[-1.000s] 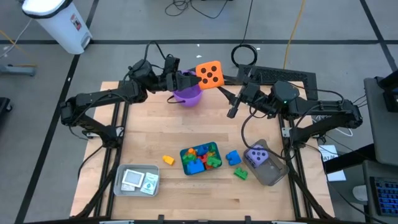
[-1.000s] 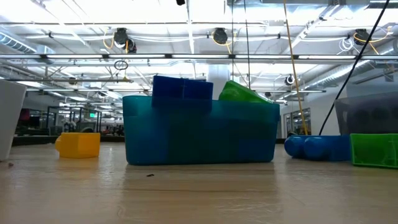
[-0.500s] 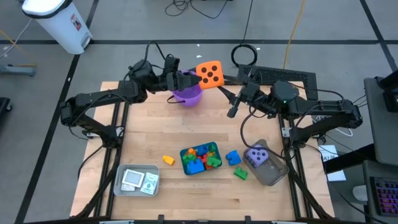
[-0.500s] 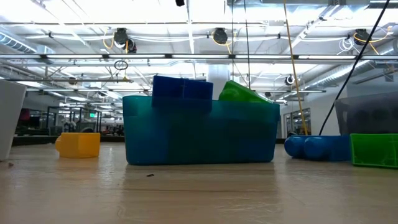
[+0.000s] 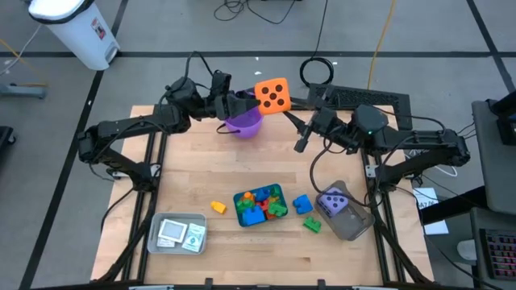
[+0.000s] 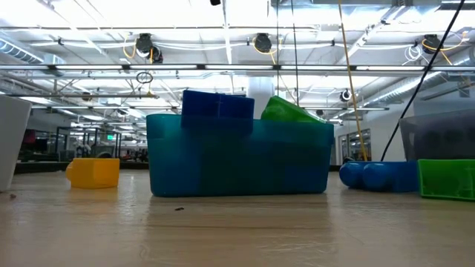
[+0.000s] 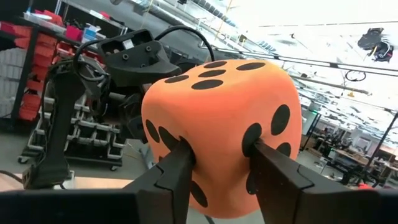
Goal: Pick & Place Toys
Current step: Put the orange dice into the black bin
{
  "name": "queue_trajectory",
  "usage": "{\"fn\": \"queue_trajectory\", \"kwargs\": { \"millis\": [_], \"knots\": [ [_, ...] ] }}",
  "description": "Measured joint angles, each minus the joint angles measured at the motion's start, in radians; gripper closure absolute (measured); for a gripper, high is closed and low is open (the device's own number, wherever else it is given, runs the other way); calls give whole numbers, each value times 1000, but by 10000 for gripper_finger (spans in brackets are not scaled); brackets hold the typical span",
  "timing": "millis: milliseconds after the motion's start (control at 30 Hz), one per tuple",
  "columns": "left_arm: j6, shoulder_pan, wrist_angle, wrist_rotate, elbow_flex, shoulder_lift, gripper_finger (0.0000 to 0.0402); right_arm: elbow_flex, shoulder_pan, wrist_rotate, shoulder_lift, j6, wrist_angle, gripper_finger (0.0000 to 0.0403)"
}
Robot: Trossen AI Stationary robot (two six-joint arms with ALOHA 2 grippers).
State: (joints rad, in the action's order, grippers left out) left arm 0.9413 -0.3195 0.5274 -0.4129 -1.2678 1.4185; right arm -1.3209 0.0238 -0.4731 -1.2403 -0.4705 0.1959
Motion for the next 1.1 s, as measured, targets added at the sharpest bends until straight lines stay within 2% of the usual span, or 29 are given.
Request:
{"fn": "queue_trajectory", "kwargs": {
  "millis": [367, 1100],
  "knots": [
    [3, -1, 4, 0, -1, 0, 2, 0, 0, 2, 24, -22, 1, 277],
    [2, -10, 3, -12, -2, 0, 2, 1, 1, -1, 55, -74, 17, 338]
  ]
}}
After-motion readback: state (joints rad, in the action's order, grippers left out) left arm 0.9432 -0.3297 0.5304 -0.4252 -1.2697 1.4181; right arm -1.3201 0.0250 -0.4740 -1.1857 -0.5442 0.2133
